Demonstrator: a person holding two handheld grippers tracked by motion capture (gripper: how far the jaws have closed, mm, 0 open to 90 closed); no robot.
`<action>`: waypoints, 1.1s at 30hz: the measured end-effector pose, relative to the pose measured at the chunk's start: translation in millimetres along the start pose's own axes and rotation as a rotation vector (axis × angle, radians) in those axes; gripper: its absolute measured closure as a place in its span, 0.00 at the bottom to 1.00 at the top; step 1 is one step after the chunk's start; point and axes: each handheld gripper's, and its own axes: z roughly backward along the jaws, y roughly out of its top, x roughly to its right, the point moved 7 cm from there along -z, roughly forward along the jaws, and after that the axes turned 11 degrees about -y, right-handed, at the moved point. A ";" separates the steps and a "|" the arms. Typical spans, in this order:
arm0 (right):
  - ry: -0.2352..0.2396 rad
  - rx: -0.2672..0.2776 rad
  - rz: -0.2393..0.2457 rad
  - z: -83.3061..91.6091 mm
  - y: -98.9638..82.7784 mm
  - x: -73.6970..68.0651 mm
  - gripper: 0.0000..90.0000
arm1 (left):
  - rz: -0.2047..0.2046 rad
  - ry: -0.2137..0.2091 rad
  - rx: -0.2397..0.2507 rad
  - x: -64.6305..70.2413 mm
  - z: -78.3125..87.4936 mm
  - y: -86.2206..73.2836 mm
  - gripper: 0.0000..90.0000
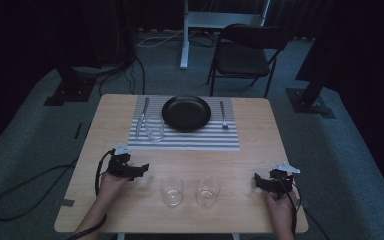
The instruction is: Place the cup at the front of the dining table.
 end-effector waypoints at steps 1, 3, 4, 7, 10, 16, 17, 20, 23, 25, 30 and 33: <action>0.000 0.000 0.000 0.0 0.0 0.0 0.13 | 0.011 -0.008 0.004 0.4 2.0 -2.0 0.09; 0.000 0.000 0.001 0.0 0.0 0.0 0.13 | 0.009 -0.003 0.010 0.8 5.4 -4.8 0.09; 0.000 0.000 0.000 0.0 0.0 0.0 0.13 | 0.002 0.015 0.010 0.3 7.3 -6.5 0.09; 0.000 0.000 0.001 0.0 0.0 0.0 0.13 | 0.000 0.035 0.003 -1.9 10.9 -12.3 0.09; 0.000 0.000 0.000 0.0 0.0 -0.1 0.13 | -0.003 0.049 -0.007 -4.6 14.7 -20.8 0.09; 0.000 0.000 -0.002 0.0 0.0 -0.2 0.13 | -0.022 0.075 -0.028 -4.1 21.9 -36.2 0.09; 0.000 0.000 -0.002 0.0 0.1 -0.2 0.13 | -0.029 0.078 -0.037 -3.1 22.7 -38.3 0.09; 0.000 0.000 -0.002 0.0 0.1 -0.2 0.13 | -0.034 0.079 -0.037 -0.4 26.7 -42.8 0.09; 0.000 0.000 -0.002 0.0 0.1 -0.2 0.13 | -0.033 0.091 -0.038 -1.2 31.6 -46.9 0.09; 0.000 0.000 -0.002 0.0 0.1 -0.2 0.13 | -0.035 0.113 -0.037 -2.8 35.7 -50.7 0.09; 0.000 -0.001 -0.001 0.1 0.0 -0.1 0.13 | -0.038 0.156 -0.042 -4.9 45.2 -60.4 0.09; 0.000 -0.001 -0.001 0.1 0.0 -0.1 0.13 | -0.028 0.165 -0.042 -6.3 49.8 -65.0 0.09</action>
